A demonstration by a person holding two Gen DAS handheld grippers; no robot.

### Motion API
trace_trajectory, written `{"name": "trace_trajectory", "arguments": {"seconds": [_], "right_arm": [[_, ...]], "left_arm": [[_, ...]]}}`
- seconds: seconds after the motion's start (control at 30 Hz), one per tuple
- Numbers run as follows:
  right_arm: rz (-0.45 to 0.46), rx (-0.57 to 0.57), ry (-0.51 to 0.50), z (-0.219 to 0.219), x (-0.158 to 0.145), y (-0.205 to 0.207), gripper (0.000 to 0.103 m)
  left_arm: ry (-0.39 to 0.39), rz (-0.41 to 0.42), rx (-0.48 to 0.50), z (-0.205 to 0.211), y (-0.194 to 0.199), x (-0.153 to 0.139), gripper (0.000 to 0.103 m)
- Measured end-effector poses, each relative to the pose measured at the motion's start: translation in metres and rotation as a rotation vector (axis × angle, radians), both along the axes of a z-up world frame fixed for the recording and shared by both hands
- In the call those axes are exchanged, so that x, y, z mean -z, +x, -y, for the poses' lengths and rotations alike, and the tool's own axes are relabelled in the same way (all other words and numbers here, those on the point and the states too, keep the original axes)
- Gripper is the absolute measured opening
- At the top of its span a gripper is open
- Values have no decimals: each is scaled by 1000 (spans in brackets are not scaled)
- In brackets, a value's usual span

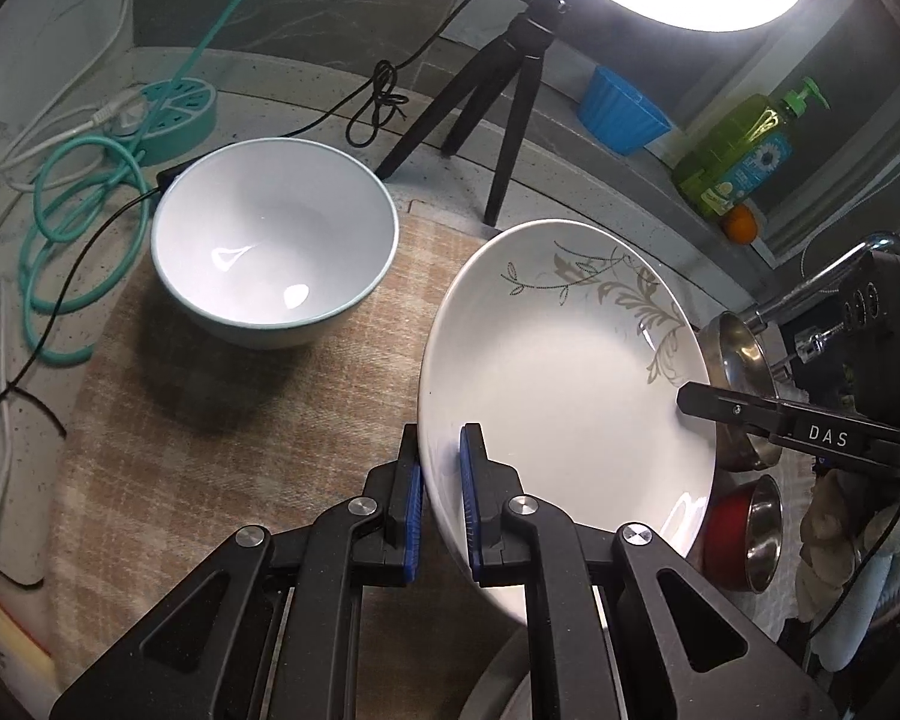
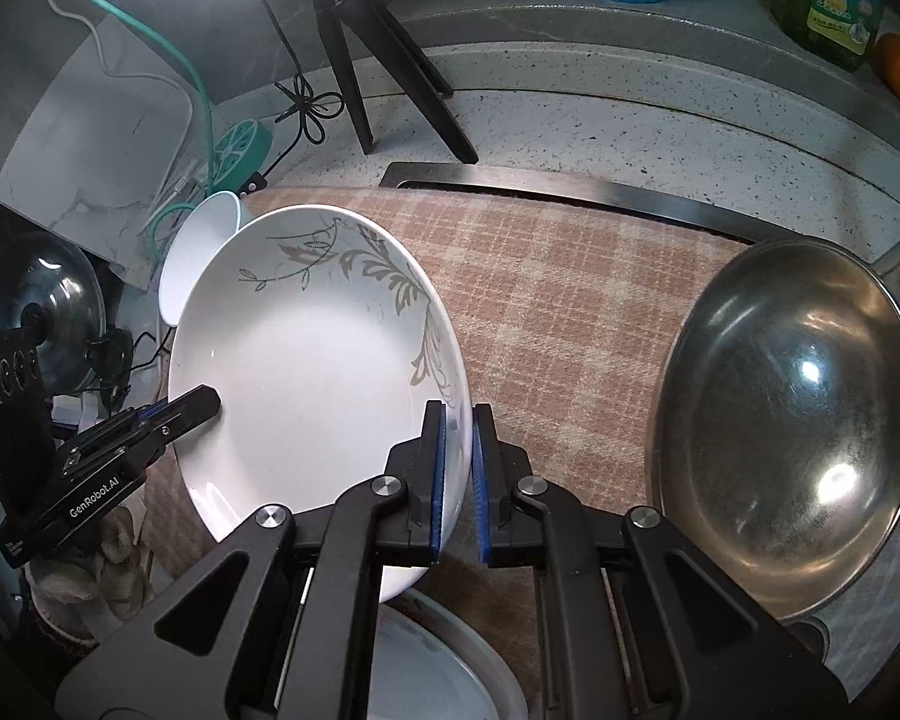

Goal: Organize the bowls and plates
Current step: 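Carry the leaf-pattern plate over and lower it onto the rose plate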

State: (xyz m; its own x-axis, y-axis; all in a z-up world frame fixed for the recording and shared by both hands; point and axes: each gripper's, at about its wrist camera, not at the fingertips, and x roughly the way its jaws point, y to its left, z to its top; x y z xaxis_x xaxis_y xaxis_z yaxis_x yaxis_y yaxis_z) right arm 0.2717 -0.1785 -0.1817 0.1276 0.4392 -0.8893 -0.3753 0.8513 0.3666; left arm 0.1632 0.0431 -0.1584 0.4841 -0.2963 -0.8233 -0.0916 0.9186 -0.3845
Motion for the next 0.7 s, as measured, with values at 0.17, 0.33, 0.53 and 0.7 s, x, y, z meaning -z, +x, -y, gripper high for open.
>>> {"name": "trace_trajectory", "arguments": {"seconds": [0.17,0.33,0.53,0.7], "right_arm": [[10,25,22,18,-13,-15,8],[15,43,36,35,-23,-35,8],[2,61,48,53,-28,-66,8],[-25,79,63,65,-26,-95,8]], "left_arm": [[2,16,38,12,-7,-11,10],[1,23,74,23,-18,-18,10],[1,4,126,33,-37,-19,10],[1,-3,153,40,-53,-21,10]]}}
